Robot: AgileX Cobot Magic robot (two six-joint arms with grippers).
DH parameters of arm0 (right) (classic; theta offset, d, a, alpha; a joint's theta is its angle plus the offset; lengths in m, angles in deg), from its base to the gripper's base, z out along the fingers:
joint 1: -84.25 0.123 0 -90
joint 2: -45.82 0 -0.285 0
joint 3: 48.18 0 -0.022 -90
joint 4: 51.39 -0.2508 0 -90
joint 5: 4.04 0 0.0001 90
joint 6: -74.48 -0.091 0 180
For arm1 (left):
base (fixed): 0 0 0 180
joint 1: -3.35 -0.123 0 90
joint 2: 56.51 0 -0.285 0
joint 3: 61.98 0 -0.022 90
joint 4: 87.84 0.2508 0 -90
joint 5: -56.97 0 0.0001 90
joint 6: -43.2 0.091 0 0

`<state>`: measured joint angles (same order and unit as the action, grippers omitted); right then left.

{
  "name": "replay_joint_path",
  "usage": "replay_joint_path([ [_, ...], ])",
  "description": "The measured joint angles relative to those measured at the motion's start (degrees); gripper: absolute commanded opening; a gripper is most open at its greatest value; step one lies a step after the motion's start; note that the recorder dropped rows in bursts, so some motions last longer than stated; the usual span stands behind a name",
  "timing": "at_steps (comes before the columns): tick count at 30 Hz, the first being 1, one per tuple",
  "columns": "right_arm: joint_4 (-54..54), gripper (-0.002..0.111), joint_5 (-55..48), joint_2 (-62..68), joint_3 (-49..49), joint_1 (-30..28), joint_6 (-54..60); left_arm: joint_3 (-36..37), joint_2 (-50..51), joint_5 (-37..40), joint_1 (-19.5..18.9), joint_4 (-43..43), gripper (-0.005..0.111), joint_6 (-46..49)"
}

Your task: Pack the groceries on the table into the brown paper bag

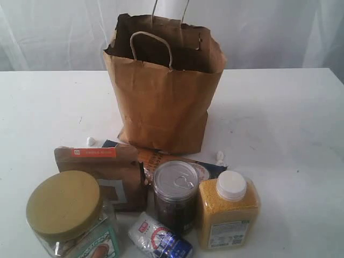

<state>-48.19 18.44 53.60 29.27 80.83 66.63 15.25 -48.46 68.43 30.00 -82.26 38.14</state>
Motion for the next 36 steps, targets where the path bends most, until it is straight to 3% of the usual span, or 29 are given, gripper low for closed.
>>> replay_joint_path([
  [3,-3.21,0.0,21.79,-0.06,-0.66,0.0,-6.41,0.0,0.0,0.0,0.0,0.0,0.0,0.0],
  [7,-16.5,0.0,33.47,1.58,-9.87,0.0,-8.25,0.0,0.0,0.0,0.0,0.0,0.0,0.0],
  [10,-24.44,0.0,35.55,6.31,-22.05,0.0,-7.8,0.0,0.0,0.0,0.0,0.0,0.0,0.0],
  [14,-31.5,0.0,37.01,16.02,-38.41,0.0,2.14,0.0,0.0,0.0,0.0,0.0,0.0,0.0],
  [20,-28.43,0.0,33.44,32.89,-54.8,0.0,9.83,0.0,0.0,0.0,0.0,0.0,0.0,0.0],
  [25,-26.32,0.0,20.12,49.3,-60.33,0.0,14.52,0.0,0.0,0.0,0.0,0.0,0.0,0.0],
  [29,-26.34,0.0,1.66,63.01,-60.54,0.0,30.99,0.0,0.0,0.0,0.0,0.0,0.0,0.0],
  [30,-26.34,0.0,-11.08,71.16,-60.54,0.0,40.69,0.0,0.0,0.0,0.0,0.0,0.0,0.0],
  [31,-26.34,0.0,-17.24,74.93,-60.43,0.0,43.59,0.0,0.0,0.0,0.0,0.0,0.0,0.0],
  [32,-26.7,0.0,-28.89,80.38,-60.05,0.0,45.63,0.0,0.0,0.0,0.0,0.0,0.0,0.0],
  [36,-26.85,0.0,-57.66,85.61,-59.94,0.0,45.31,0.0,0.0,0.0,0.0,0.0,0.0,0.0],
])
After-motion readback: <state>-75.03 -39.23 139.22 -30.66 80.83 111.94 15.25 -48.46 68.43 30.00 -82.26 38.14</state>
